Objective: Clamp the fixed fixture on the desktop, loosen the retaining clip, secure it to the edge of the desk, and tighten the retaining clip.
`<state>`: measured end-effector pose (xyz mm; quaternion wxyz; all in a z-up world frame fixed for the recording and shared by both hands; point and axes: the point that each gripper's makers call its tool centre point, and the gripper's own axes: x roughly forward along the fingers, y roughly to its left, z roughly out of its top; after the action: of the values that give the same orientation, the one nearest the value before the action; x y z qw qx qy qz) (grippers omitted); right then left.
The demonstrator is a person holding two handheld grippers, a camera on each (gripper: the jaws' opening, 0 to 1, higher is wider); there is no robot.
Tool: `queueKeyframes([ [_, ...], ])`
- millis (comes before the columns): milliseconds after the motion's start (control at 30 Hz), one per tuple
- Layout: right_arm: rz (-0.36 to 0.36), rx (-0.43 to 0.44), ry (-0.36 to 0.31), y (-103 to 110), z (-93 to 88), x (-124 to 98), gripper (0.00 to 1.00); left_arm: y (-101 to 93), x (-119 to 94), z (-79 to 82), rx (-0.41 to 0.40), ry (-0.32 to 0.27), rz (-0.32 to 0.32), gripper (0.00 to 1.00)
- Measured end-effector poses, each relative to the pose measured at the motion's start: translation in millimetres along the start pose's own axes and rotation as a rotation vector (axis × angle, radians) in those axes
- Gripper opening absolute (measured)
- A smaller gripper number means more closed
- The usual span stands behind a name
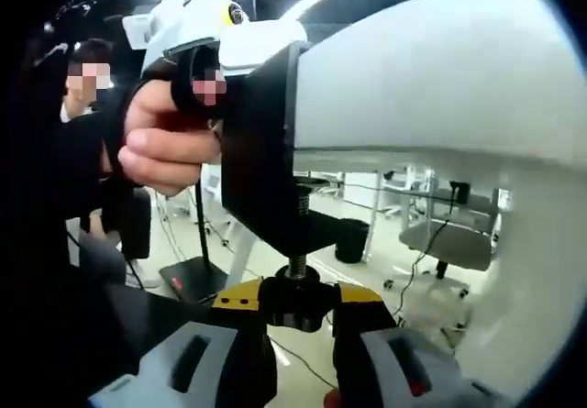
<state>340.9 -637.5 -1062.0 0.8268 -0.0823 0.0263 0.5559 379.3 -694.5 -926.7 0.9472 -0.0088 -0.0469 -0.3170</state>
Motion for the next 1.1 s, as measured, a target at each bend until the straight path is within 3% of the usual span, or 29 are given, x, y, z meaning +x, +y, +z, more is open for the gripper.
queueKeyframes([
  [133,-0.005,-0.008,0.003,-5.8,0.2,-0.1,0.26,1.0,0.7,-0.5,-0.002,0.002,0.001,0.01],
  [200,-0.053,-0.033,0.016,-6.1,3.4,-2.7,0.27,1.3,0.9,-0.6,-0.001,0.001,0.002,0.01],
  [300,-0.151,-0.007,0.02,-14.5,3.3,-8.2,0.32,1.6,1.0,-1.0,-0.002,0.002,0.002,0.01],
  [500,-0.333,0.133,-0.023,-17.2,10.8,-34.8,0.35,0.9,0.6,-0.7,-0.002,0.002,0.005,0.01],
  [633,-0.481,0.194,-0.06,-8.3,25.7,-46.1,0.4,0.1,0.2,0.0,-0.001,0.0,0.005,0.01],
  [733,-0.561,0.179,-0.01,-8.2,18.5,-39.4,0.48,-0.4,-0.3,0.2,-0.002,0.002,0.005,0.01],
  [900,-0.627,0.131,0.042,-5.6,12.4,-25.0,0.44,-1.7,-1.5,1.7,0.002,-0.003,0.004,0.01],
  [1000,-0.658,0.167,0.057,-10.0,5.5,-23.5,0.33,-2.1,-2.0,2.0,0.002,-0.003,0.004,0.01],
  [1067,-0.723,0.167,0.061,-18.6,3.6,-31.4,0.25,-2.6,-2.4,2.3,0.001,-0.004,0.004,0.01],
  [1100,-0.71,0.165,0.061,-16.8,3.8,-29.6,0.25,-2.2,-2.6,2.0,0.001,-0.002,0.004,0.01],
])
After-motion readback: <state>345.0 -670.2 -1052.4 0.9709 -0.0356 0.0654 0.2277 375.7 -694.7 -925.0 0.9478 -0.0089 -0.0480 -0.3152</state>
